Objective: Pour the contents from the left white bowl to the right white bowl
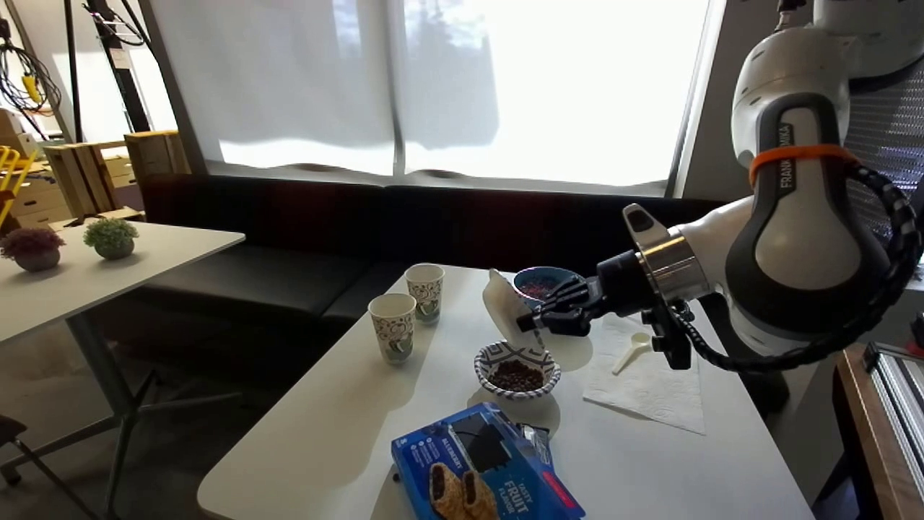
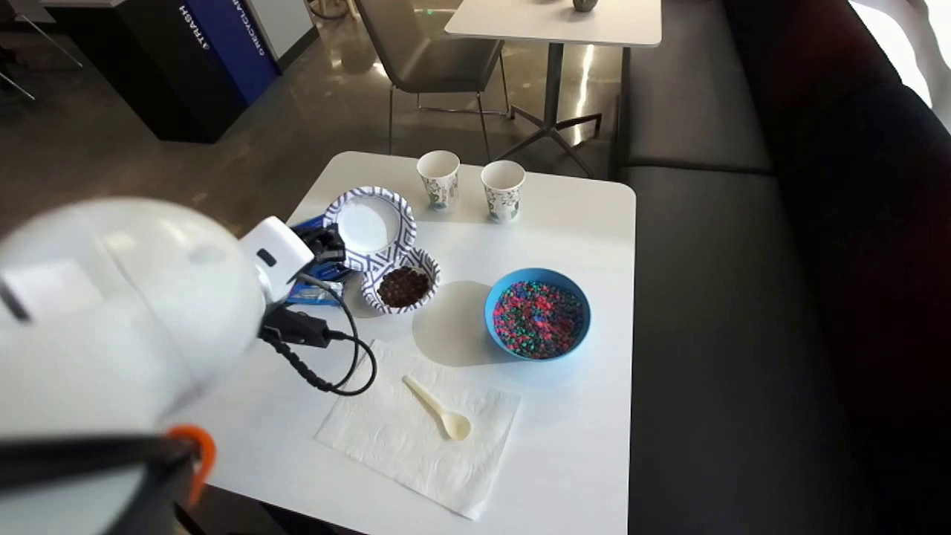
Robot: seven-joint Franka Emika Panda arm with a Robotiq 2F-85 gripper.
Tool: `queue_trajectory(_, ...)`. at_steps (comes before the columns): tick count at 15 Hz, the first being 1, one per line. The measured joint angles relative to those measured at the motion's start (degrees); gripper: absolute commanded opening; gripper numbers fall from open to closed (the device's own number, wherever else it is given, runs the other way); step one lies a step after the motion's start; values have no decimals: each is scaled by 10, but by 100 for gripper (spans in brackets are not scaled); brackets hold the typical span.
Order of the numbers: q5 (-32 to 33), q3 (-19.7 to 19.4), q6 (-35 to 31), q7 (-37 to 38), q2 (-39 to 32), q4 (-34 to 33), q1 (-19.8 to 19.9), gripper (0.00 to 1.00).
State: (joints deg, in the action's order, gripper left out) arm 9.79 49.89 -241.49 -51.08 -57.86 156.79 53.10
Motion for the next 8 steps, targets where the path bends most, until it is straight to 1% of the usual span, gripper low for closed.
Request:
queue_trajectory(1, -38, 9, 4, 5, 23, 0, -26, 1)
queue_trajectory(2, -80, 27, 11, 3, 42, 1, -42, 1)
queue_trajectory(5, -201, 70, 45, -14, 99, 2, -74, 1)
queue_trajectory(8, -324, 91, 107, -45, 161, -5, -102, 3)
